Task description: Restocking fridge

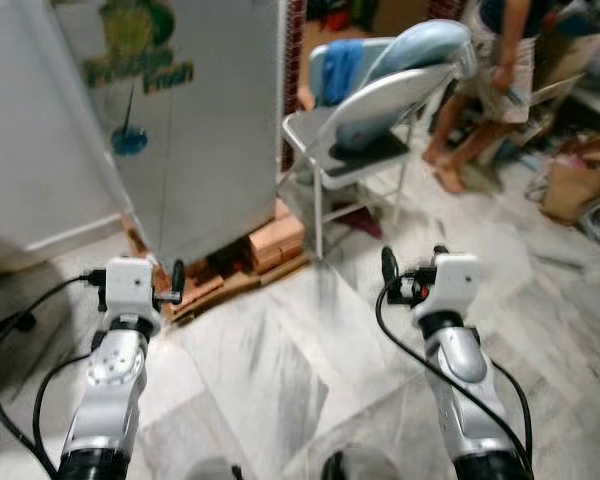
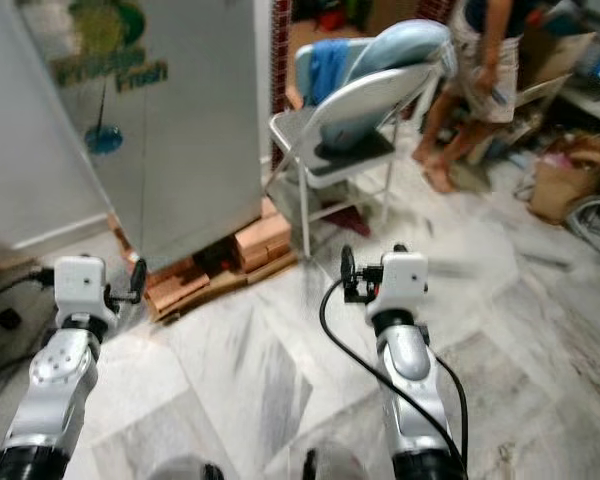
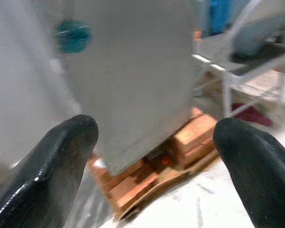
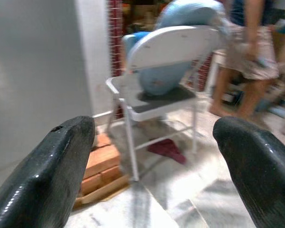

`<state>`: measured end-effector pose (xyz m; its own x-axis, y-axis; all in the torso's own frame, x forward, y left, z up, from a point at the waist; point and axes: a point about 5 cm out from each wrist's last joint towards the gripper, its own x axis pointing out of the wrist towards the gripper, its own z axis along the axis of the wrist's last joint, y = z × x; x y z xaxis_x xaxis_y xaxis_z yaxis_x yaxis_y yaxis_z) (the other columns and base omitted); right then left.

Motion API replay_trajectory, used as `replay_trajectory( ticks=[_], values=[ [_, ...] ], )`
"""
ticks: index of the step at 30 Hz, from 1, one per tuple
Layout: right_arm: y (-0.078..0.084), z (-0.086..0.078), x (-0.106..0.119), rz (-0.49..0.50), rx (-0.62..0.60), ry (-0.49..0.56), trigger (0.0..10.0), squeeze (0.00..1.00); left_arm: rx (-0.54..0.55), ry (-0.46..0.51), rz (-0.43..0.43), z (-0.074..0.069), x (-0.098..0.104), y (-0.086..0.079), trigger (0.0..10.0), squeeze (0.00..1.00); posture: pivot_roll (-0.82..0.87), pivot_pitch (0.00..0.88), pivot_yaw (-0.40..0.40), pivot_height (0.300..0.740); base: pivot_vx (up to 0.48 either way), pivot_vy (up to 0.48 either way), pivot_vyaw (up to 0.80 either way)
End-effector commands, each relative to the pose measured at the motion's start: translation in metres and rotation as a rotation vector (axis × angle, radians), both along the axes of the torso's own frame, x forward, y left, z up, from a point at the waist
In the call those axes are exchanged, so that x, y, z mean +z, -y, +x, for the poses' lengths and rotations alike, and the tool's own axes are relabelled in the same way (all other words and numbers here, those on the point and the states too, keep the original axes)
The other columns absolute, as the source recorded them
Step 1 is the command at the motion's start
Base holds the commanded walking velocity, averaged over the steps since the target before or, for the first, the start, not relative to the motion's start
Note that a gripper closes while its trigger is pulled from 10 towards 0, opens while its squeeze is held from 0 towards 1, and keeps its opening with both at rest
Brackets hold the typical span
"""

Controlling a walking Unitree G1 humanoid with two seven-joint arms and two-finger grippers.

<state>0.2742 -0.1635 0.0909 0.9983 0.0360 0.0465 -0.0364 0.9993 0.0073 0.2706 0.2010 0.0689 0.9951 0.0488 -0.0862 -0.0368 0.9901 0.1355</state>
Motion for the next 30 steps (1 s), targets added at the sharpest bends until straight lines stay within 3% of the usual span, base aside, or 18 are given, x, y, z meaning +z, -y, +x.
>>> replay_trajectory(
  ticks=[1, 10, 26, 30],
  values=[
    [0.007, -0.002, -0.004, -0.006, -0.026, -0.018, 10.0, 0.0, -0.027, 0.002, -0.003, 0.0, 0.001, 0.009, 10.0, 0.0, 0.04, 0.074, -0.001, 0.74, 0.0, 0.472, -0.8],
    [0.01, -0.002, -0.004, -0.012, -0.031, -0.012, 10.0, 0.0, -0.023, -0.02, 0.006, -0.008, -0.006, 0.006, 10.0, 0.0, 0.04, 0.064, -0.011, 0.74, 0.0, 0.472, -0.7],
    [0.01, -0.001, -0.005, -0.024, -0.027, -0.018, 10.0, 0.0, -0.008, -0.036, 0.001, -0.009, -0.009, 0.006, 10.0, 0.0, 0.05, 0.067, -0.027, 0.74, 0.0, 0.478, 0.0],
    [0.009, 0.0, -0.005, -0.026, -0.019, -0.023, 10.0, 0.0, -0.017, -0.043, -0.011, -0.01, -0.01, 0.007, 10.0, 0.0, 0.05, 0.07, -0.029, 0.74, 0.0, 0.444, -0.77]
  ],
)
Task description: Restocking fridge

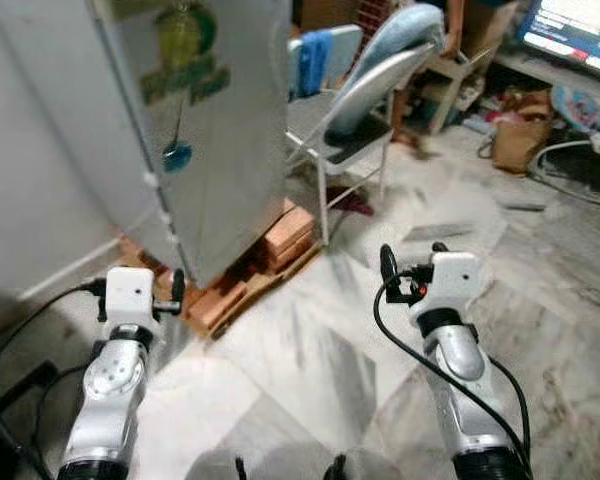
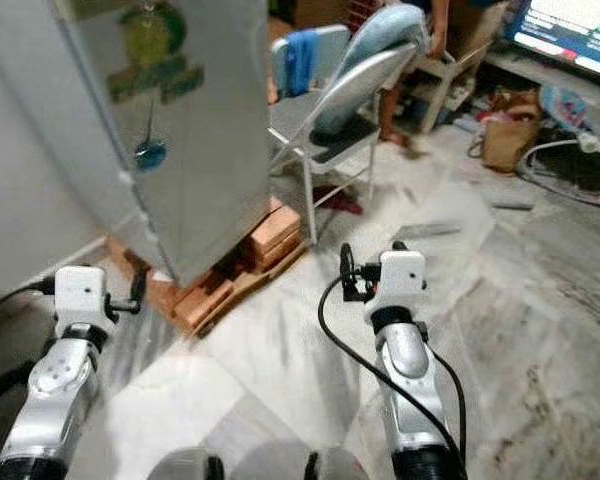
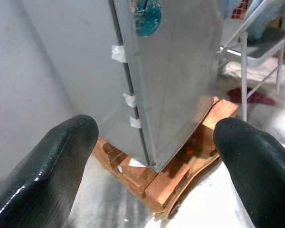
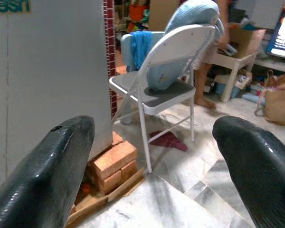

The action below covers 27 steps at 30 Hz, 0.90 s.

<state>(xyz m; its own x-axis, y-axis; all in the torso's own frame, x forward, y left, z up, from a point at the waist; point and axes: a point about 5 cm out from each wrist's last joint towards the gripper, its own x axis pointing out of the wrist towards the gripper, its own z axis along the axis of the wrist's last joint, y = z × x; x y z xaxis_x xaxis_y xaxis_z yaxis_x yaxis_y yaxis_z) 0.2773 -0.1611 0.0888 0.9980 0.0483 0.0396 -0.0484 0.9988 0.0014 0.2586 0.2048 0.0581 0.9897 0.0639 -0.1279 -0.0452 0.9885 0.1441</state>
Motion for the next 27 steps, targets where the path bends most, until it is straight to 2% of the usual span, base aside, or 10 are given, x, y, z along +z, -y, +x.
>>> replay_trajectory(
  ticks=[1, 18, 24, 27],
  values=[
    [0.011, -0.003, -0.003, -0.024, -0.03, -0.013, 10.0, 0.0, -0.031, -0.001, -0.017, 0.002, 0.0, 0.011, 10.0, 0.0, 0.05, 0.072, -0.027, 0.74, 0.0, 0.431, -0.8],
    [0.012, -0.002, 0.0, -0.036, -0.024, 0.002, 10.0, 0.0, -0.055, -0.004, -0.031, 0.0, -0.002, 0.016, 10.0, 0.0, 0.05, 0.077, -0.029, 0.74, 0.0, 0.434, -0.69],
    [0.011, 0.0, 0.001, -0.038, -0.022, 0.007, 10.0, 0.0, -0.071, 0.018, -0.018, 0.001, 0.002, 0.02, 10.0, 0.0, 0.05, 0.078, -0.032, 0.74, 0.137, 0.413, 0.0],
    [0.011, 0.0, 0.001, -0.043, -0.021, 0.007, 10.0, 0.0, -0.068, 0.034, -0.015, 0.002, 0.004, 0.021, 10.0, 0.0, 0.05, 0.077, -0.033, 0.74, 0.212, 0.0, 0.0]
  ],
)
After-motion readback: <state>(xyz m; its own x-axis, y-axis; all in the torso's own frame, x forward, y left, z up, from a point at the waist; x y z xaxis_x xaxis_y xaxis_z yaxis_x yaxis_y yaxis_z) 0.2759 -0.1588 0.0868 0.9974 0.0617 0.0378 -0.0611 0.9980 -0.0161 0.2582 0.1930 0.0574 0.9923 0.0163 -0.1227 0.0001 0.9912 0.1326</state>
